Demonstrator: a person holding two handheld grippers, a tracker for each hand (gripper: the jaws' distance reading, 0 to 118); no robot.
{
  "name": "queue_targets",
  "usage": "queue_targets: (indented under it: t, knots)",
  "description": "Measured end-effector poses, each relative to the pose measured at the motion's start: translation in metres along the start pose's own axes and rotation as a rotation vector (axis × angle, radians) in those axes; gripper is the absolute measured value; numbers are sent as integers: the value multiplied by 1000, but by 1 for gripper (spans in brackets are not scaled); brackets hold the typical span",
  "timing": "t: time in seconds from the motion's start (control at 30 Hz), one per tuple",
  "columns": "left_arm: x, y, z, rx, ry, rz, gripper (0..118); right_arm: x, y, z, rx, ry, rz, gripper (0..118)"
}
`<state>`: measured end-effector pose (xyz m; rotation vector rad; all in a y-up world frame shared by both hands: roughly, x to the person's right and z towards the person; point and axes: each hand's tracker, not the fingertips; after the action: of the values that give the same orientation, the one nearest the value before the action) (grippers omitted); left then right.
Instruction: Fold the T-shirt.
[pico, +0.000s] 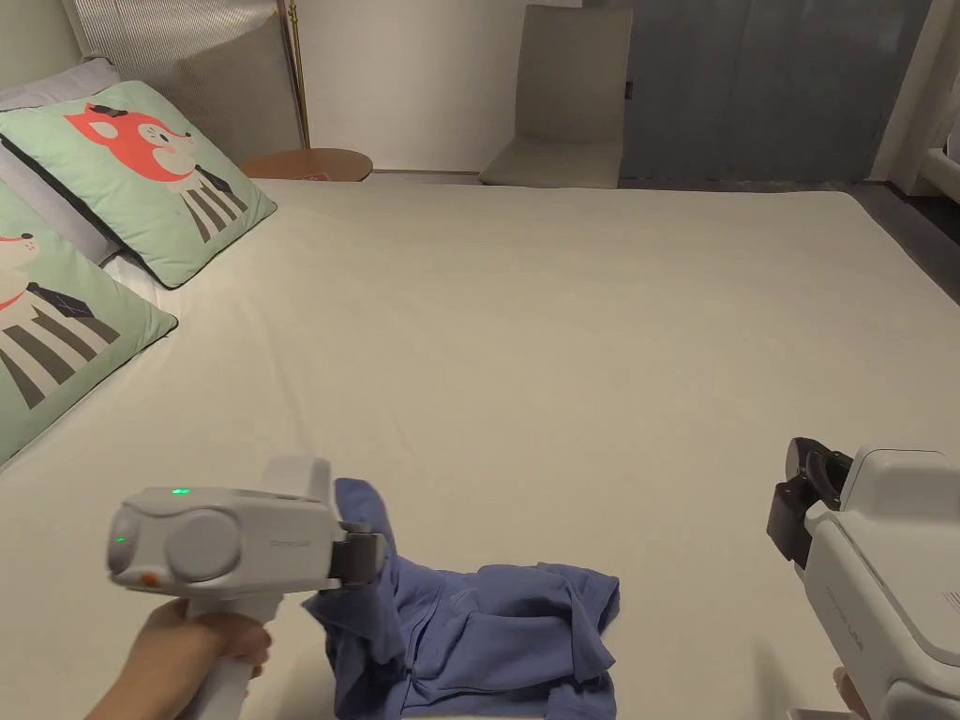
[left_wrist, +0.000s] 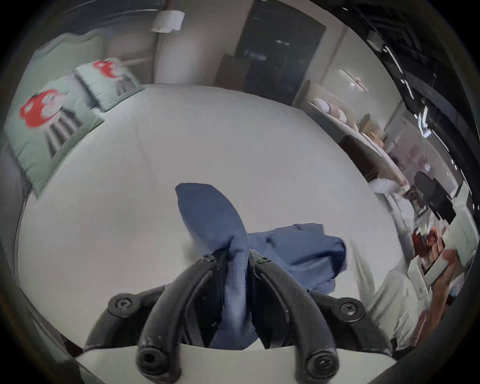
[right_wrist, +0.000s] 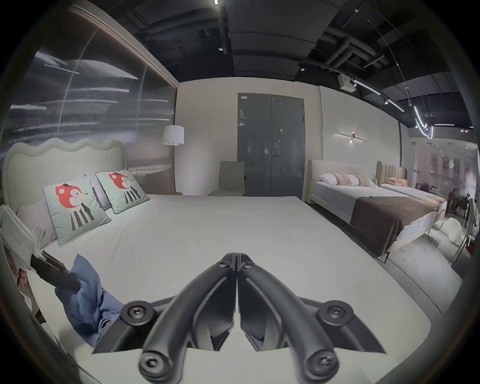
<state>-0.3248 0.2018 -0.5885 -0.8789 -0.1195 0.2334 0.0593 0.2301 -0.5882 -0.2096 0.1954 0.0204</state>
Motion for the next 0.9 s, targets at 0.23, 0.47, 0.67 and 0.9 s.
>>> queue_targets:
  t: [0.23, 0.47, 0.67, 0.9]
  knots:
    - [85, 1, -47, -86, -54, -167, 11, 20, -3, 8, 3, -36, -8, 1]
    - [142, -19, -114, -195, -30, -305, 12, 39, -4, 22, 4, -83, -22, 1]
    - [175, -43, -132, -192, 48, -410, 28, 52, -7, 26, -2, -106, -33, 1]
    - [161, -27, -87, -39, -181, -243, 95, 49, -5, 29, -2, -106, -40, 1]
